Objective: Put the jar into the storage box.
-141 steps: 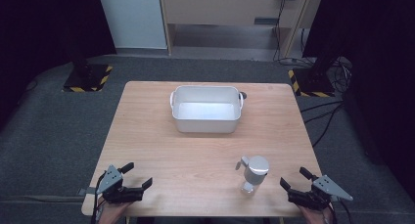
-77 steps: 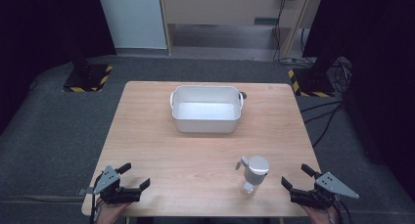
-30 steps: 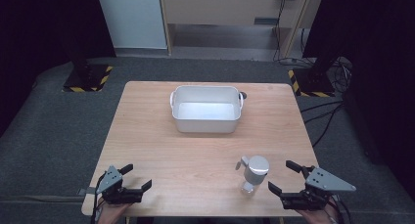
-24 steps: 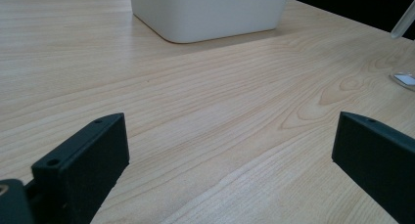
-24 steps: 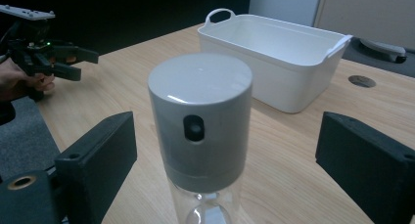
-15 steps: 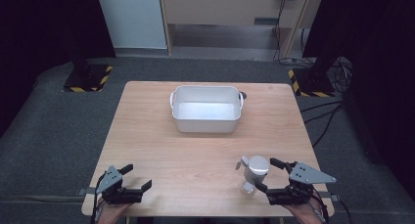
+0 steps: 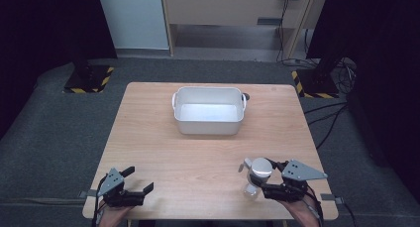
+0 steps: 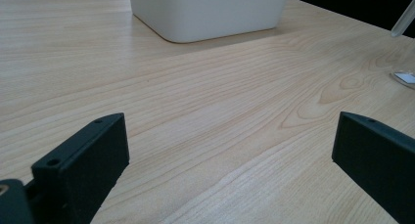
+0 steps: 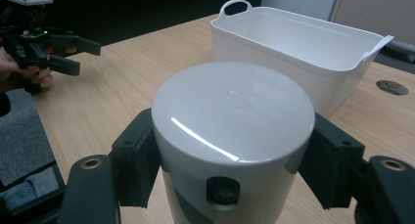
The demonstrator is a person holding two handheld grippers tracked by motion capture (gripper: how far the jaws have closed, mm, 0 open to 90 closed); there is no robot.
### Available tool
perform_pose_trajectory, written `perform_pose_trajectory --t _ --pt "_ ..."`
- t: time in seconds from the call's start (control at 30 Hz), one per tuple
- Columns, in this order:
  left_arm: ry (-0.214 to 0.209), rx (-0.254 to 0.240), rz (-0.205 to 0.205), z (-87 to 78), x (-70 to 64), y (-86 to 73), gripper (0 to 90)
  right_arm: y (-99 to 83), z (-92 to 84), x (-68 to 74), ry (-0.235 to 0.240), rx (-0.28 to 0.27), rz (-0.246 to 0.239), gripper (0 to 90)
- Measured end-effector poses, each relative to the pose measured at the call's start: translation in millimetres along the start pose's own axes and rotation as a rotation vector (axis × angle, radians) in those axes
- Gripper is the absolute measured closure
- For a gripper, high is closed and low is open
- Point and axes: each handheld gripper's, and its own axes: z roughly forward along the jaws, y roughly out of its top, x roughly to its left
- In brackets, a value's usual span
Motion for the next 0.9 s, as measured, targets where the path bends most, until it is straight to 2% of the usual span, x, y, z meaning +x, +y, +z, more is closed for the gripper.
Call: perform_pose_trajectory --t 0.63,0.9 --pt "-0.008 0.002 0.006 0.4 -1.1 0.2 0.0 2.8 -0.5 0.3 -0.012 0.009 0.001 32.6" --pt "-0.009 0.002 0.006 0.5 -1.2 0.1 0.0 12.1 3.1 1.6 0.001 0.004 -0.013 32.6"
